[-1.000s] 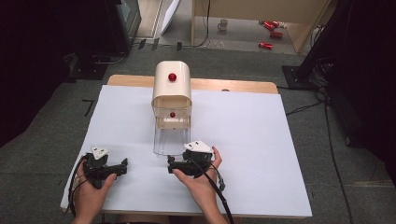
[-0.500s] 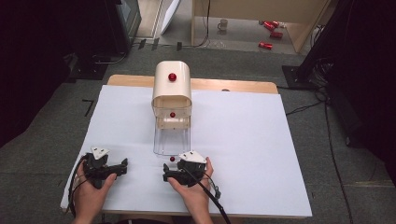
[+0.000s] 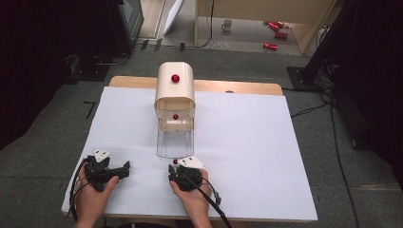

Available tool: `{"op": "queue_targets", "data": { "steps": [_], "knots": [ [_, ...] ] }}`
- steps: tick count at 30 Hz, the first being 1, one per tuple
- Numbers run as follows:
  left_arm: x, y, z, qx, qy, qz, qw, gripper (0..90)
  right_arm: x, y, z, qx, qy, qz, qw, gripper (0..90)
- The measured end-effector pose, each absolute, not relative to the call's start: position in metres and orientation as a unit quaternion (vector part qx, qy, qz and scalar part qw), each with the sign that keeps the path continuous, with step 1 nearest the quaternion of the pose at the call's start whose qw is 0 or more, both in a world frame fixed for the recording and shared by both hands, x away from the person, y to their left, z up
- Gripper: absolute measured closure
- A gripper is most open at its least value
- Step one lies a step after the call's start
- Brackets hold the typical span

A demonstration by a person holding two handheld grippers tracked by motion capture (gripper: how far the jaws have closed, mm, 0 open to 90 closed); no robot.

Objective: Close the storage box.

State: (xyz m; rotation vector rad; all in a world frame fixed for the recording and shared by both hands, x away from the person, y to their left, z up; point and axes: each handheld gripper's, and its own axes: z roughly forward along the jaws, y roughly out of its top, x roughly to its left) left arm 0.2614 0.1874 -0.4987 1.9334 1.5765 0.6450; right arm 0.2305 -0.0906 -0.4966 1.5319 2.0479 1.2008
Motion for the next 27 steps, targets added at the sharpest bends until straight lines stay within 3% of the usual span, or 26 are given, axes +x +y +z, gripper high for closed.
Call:
{"op": "queue_targets", "data": {
  "steps": [6,27],
  "knots": [
    [0.261,0.187,-0.499,0.721,0.588,0.240,0.279,0.0,0.232,-0.090,-0.496,0.536,0.712,0.427,0.151,75.2],
    [0.261,0.187,-0.499,0.720,0.588,0.240,0.279,0.0,0.239,-0.099,-0.477,0.526,0.704,0.449,0.162,76.8]
  ]
}}
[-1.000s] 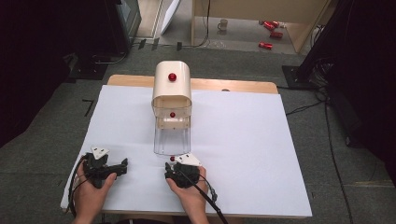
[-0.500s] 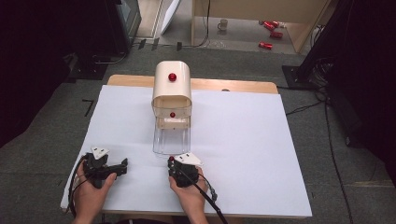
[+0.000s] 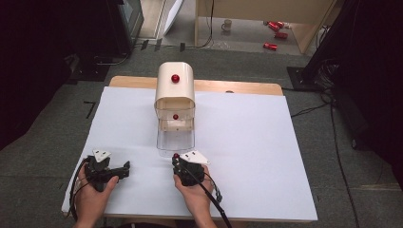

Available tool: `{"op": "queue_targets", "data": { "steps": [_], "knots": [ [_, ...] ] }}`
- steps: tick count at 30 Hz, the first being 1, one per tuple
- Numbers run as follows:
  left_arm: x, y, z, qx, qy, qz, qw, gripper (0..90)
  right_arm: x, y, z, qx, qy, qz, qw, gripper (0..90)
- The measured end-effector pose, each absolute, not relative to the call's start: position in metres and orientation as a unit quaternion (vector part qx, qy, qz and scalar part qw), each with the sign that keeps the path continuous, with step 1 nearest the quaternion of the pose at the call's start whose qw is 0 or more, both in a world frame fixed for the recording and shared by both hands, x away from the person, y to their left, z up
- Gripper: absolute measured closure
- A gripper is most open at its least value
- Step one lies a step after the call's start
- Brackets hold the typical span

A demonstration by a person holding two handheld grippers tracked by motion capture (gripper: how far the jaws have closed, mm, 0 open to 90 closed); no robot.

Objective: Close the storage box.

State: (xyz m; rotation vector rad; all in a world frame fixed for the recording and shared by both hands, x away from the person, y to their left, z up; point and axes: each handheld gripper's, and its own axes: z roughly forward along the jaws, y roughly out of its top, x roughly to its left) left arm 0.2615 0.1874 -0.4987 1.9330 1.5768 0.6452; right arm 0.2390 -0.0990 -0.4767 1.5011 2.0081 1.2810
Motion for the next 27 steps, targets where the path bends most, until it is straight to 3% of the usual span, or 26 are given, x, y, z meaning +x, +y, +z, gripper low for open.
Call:
{"op": "queue_targets", "data": {
  "steps": [27],
  "knots": [
    [0.261,0.187,-0.499,0.721,0.588,0.240,0.279,0.0,0.280,-0.098,-0.462,0.527,0.702,0.447,0.175,77.2]
  ]
}}
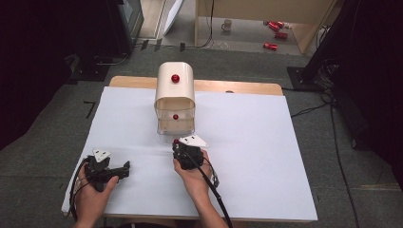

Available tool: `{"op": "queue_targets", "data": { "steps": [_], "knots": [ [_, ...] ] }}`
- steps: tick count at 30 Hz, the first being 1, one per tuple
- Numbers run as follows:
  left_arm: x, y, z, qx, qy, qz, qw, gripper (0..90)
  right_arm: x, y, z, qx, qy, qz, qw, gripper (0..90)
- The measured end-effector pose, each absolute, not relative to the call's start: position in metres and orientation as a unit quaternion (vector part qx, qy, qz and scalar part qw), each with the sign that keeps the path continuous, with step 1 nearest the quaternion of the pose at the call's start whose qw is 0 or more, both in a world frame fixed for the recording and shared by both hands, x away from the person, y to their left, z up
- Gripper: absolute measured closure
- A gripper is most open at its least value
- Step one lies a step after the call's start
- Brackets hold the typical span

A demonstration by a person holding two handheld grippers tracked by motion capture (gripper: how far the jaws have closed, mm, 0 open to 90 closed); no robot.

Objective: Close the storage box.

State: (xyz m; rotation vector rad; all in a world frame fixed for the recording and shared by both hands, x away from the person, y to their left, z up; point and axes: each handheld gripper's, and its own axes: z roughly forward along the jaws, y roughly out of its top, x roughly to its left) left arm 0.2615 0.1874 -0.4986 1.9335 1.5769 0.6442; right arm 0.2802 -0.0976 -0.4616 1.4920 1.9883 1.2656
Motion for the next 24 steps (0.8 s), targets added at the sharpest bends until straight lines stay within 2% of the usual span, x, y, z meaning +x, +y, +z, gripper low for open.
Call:
{"op": "queue_targets", "data": {
  "steps": [24],
  "knots": [
    [0.261,0.187,-0.499,0.721,0.588,0.240,0.279,0.0,0.318,-0.093,-0.469,0.536,0.704,0.432,0.178,77.5]
  ]
}}
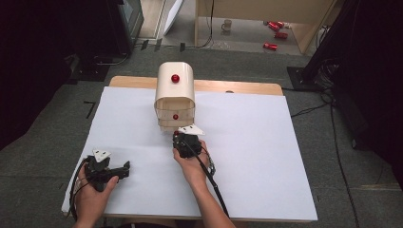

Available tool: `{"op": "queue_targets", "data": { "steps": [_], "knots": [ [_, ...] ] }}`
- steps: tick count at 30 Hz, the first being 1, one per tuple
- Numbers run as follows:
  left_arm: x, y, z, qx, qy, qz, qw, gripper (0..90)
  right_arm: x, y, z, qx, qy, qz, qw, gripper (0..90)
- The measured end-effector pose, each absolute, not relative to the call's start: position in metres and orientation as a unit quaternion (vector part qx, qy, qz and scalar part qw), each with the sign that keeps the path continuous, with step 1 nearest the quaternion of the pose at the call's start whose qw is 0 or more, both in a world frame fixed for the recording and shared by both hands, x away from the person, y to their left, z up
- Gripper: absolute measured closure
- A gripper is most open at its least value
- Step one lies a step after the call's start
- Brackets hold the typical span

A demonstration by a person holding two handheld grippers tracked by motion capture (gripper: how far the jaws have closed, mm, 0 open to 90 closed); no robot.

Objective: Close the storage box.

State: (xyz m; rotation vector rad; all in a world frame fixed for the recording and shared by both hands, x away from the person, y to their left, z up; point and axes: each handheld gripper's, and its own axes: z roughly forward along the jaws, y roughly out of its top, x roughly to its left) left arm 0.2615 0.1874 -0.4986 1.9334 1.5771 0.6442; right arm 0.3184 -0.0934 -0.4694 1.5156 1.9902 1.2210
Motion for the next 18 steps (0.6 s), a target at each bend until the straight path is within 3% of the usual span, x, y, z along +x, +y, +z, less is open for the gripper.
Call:
{"op": "queue_targets", "data": {
  "steps": [18],
  "knots": [
    [0.262,0.187,-0.499,0.721,0.588,0.240,0.279,0.0,0.334,-0.093,-0.481,0.538,0.698,0.437,0.178,79.4]
  ]
}}
